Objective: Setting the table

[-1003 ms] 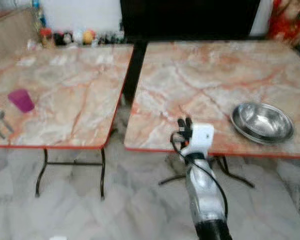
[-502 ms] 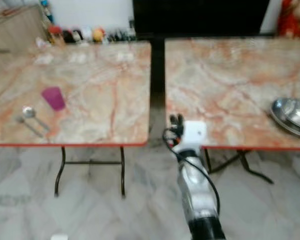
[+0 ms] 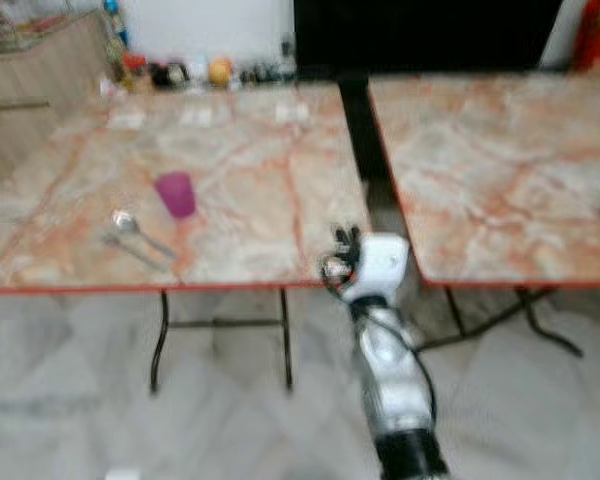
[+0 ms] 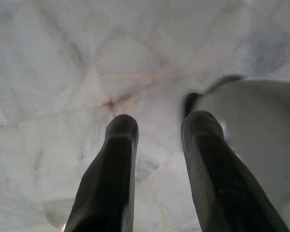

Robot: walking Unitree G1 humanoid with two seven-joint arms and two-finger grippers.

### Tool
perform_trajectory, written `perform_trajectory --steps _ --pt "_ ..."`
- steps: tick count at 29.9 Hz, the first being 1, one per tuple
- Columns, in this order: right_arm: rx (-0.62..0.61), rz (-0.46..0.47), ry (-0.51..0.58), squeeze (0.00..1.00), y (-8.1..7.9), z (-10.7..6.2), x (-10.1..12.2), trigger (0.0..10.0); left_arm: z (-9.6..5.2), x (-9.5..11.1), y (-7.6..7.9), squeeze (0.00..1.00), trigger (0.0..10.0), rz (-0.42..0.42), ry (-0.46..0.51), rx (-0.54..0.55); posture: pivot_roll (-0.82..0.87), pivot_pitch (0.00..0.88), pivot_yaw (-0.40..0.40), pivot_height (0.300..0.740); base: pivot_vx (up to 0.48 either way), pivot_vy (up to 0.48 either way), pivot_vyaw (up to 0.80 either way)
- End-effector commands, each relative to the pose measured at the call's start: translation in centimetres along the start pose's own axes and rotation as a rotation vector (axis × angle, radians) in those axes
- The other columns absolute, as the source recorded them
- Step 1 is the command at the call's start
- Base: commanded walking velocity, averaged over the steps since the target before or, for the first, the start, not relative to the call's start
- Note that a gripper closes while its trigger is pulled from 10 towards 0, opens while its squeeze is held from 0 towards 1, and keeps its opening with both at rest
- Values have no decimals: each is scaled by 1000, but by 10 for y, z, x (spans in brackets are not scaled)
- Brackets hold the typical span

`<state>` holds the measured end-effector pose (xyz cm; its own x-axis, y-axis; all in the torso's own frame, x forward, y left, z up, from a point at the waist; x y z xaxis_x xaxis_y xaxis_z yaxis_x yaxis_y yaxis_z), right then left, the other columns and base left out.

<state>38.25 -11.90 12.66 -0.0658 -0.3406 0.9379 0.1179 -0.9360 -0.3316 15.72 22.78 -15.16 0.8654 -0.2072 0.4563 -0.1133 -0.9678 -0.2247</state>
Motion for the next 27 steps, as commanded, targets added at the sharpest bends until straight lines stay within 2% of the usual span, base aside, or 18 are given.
perform_trajectory --steps 1,15,27 --pt "26 9 15 0 -12 5 5 10000 0 -1 -8 0 10000 -18 -5 21 -56 0 1 740 0 480 0" --pt "25 17 7 0 -14 6 2 10000 0 1 -10 0 10000 -29 -2 30 -48 0 3 740 0 461 0" --pt "22 24 4 0 -15 6 1 10000 0 2 -10 0 10000 -21 7 22 -47 0 4 740 0 0 0"
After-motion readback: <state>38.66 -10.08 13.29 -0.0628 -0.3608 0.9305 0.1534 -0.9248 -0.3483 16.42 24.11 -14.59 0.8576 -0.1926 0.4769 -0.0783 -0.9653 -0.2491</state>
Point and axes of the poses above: a point about 5 cm out from each wrist's last joint towards the gripper, its own z axis pointing out of the wrist towards the gripper, its own x axis along the axis of the wrist's last joint, y = z × x, the point moved 6 cm from there along z, pointing out of the wrist towards the gripper, and after that the axes turned 12 degrees about z, right-handed, at the moved point
